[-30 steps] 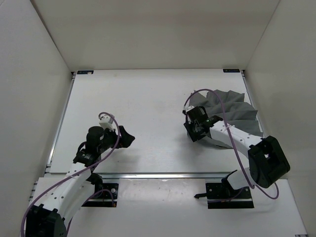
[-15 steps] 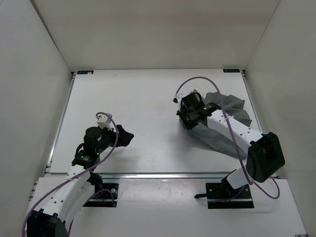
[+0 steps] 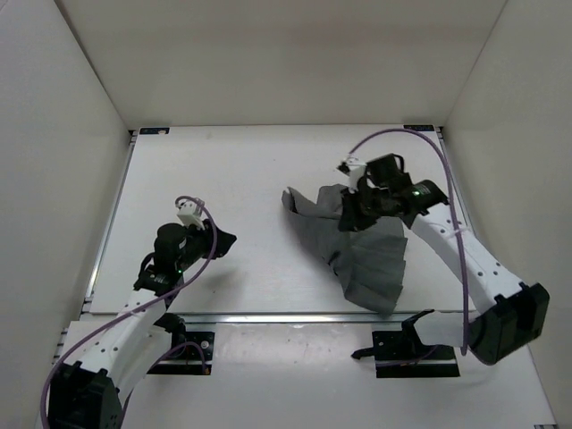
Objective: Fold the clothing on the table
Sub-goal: Flatten the skirt out
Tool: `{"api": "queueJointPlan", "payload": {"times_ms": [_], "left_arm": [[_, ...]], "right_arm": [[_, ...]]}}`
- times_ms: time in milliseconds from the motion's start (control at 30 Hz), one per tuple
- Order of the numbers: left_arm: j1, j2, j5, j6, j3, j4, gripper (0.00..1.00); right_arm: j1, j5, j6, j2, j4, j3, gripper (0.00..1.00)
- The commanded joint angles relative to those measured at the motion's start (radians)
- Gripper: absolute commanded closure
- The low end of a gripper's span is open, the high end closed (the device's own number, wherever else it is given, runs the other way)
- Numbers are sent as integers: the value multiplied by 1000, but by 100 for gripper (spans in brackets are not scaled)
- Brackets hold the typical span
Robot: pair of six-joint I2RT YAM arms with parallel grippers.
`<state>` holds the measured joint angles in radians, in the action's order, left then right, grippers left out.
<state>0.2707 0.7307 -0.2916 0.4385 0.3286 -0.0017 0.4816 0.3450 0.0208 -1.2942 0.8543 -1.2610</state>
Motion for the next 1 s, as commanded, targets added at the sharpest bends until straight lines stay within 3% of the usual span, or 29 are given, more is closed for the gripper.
{"api": "queueJointPlan", "payload": {"times_ms": [0,67,167,300,400,467,500,533,600,767,900,967], "left_arm": [[21,77,9,-7,75,77,59],[35,128,-17,3,84,121,54],[82,223,-30,25,116,198,50],[137,370,-61,62,167,270,59],[168,449,-72,88,159,446,69],[196,504,-66,71,164,491,58],[206,553,-84,53,179,515,32],[214,600,-90,42,190,532,20],[220,666,-109,28,207,565,14],[239,772,-121,-4,231,621,12],[232,785,-127,-26,217,703,1],[236,802,-142,-52,233,738,9]], "right_arm": [[-171,6,-7,137,100,102,100],[-308,8,2,200,66,155,100],[-345,18,25,219,28,189,100],[-350,43,45,200,-20,227,100],[-397,75,68,202,-49,232,100],[-432,81,82,200,-63,232,100],[-458,87,93,197,-66,233,100],[-465,104,99,193,-75,232,100],[-512,115,137,177,-93,232,100],[-593,65,221,177,-132,239,100],[-635,12,246,156,-123,235,100],[-643,23,246,147,-120,241,100]]}}
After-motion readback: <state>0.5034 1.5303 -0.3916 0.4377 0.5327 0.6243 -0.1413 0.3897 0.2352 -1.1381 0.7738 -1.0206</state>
